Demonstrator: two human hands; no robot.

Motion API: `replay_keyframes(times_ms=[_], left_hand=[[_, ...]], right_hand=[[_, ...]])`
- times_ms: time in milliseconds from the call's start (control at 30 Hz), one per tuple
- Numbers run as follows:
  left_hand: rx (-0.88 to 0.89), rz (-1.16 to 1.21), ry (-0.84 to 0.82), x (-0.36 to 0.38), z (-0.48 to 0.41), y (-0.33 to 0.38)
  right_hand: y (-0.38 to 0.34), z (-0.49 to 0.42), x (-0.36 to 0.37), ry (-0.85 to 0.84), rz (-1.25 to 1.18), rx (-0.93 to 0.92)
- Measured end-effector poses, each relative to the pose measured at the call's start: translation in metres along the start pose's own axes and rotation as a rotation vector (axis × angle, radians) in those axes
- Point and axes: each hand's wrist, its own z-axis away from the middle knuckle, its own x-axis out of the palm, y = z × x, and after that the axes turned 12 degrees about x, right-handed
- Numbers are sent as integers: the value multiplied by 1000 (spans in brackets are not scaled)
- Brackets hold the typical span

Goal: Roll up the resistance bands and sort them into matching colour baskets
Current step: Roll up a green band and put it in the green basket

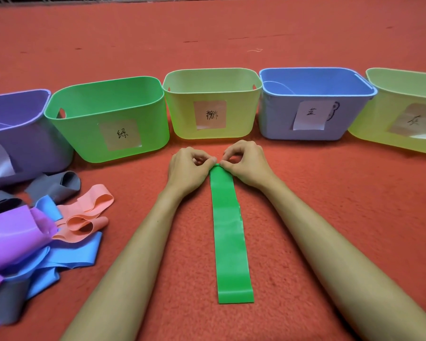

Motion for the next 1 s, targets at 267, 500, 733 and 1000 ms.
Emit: replay_keyframes(times_ms=[267,500,733,1000], left_hand=[[17,12,-14,-1,2,3],[26,4,-6,-2,4,4],[40,-12,3,-2,5,5],[47,-16,-9,-1,8,5]], right_hand=[[1,0,-3,-23,-38,-24],[3,-1,-1,-11,-17,-16],[4,0,-4,-43,-13,-26],[2,3,-11,-130,-13,-38]])
